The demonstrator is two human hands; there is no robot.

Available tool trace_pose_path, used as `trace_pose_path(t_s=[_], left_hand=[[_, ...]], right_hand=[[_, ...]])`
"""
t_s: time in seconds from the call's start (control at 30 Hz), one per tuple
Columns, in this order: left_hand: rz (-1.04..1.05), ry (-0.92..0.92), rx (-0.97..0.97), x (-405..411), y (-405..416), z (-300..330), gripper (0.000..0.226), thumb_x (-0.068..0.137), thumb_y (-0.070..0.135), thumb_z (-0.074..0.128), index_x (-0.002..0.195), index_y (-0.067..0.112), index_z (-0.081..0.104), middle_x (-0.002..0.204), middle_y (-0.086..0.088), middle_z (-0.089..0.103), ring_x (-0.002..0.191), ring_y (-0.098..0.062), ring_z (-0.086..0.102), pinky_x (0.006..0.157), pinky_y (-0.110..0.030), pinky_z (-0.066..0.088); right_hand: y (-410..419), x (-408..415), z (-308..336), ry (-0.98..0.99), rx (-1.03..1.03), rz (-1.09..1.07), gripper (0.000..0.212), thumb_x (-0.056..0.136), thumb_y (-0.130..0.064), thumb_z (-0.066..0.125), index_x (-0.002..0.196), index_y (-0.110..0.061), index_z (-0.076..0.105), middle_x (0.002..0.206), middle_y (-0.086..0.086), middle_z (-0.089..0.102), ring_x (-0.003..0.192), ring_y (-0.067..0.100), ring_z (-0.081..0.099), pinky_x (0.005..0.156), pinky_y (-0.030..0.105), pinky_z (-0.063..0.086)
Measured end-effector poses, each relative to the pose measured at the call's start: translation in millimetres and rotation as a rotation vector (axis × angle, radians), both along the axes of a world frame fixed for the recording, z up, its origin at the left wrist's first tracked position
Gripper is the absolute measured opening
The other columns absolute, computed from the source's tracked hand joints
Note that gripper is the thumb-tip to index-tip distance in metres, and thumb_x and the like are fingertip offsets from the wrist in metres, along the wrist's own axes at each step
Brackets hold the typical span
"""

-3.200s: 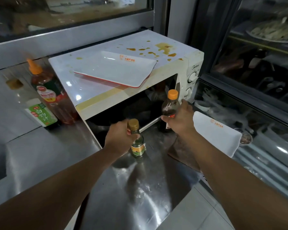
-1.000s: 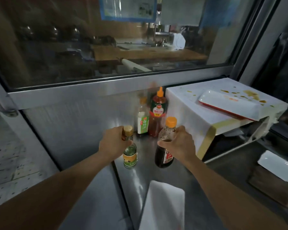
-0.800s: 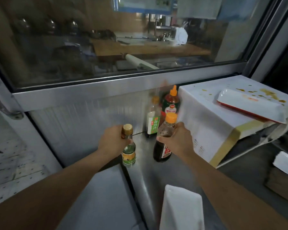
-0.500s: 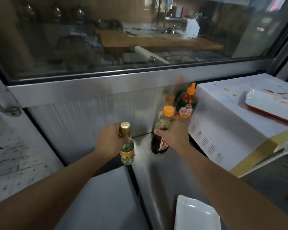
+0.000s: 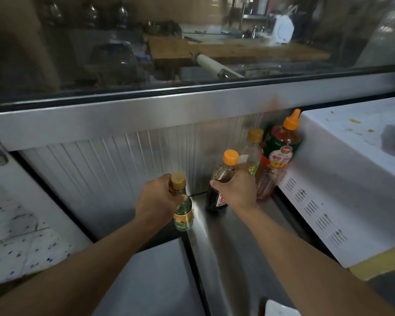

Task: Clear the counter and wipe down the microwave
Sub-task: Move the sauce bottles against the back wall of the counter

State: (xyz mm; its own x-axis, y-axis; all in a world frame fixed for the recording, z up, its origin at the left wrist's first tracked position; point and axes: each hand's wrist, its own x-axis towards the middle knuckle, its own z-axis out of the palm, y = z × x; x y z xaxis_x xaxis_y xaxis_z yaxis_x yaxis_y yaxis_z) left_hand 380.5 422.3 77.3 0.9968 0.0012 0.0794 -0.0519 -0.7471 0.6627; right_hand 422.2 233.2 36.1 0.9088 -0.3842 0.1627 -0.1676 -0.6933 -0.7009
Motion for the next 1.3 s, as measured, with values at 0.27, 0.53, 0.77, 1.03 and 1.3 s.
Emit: trace_pose_path(t_s=[0.27, 0.53, 0.77, 1.03, 1.3], left_hand=[[0.029, -0.047, 0.025, 8, -3, -8, 0.022, 0.075, 0.024, 0.076, 0.086, 0.013, 0.06, 0.078, -0.001, 0.061, 0.075, -0.02, 0.057, 0.068, -0.03, 0.046], [0.022, -0.055, 0.014, 11, -7, -10, 0.023, 0.076, 0.022, 0.075, 0.09, 0.012, 0.061, 0.083, -0.002, 0.064, 0.079, -0.019, 0.059, 0.07, -0.03, 0.046], [0.019, -0.075, 0.041, 16, -10, -11, 0.026, 0.076, 0.024, 0.075, 0.094, 0.01, 0.062, 0.086, -0.005, 0.065, 0.081, -0.023, 0.061, 0.077, -0.037, 0.052], [0.039, -0.063, -0.037, 31, -12, -23, 0.024, 0.075, 0.019, 0.076, 0.093, 0.011, 0.062, 0.085, -0.005, 0.064, 0.081, -0.024, 0.061, 0.077, -0.039, 0.053], [0.051, -0.07, -0.011, 43, -18, -31, 0.023, 0.074, 0.021, 0.077, 0.086, 0.013, 0.059, 0.079, -0.003, 0.06, 0.076, -0.022, 0.058, 0.07, -0.033, 0.05]], right_hand=[[5, 2, -16, -0.061, 0.043, -0.005, 0.069, 0.063, -0.034, 0.084, 0.116, -0.009, 0.048, 0.104, 0.007, 0.065, 0.096, 0.027, 0.063, 0.067, 0.027, 0.042], [2, -18, -22, -0.136, 0.16, 0.012, 0.077, 0.061, -0.018, 0.086, 0.125, -0.002, 0.046, 0.122, 0.012, 0.051, 0.114, 0.026, 0.049, 0.092, 0.024, 0.037], [10, -25, -61, 0.156, 0.186, -0.034, 0.073, 0.068, -0.022, 0.083, 0.123, 0.001, 0.041, 0.126, 0.018, 0.046, 0.112, 0.032, 0.05, 0.087, 0.032, 0.042], [17, -3, -81, 0.114, 0.213, -0.154, 0.073, 0.064, -0.021, 0.086, 0.117, 0.003, 0.042, 0.122, 0.022, 0.049, 0.105, 0.038, 0.055, 0.082, 0.035, 0.045], [20, 9, -82, 0.083, 0.192, -0.203, 0.066, 0.064, -0.022, 0.086, 0.11, 0.001, 0.045, 0.12, 0.02, 0.051, 0.101, 0.036, 0.057, 0.077, 0.034, 0.044]])
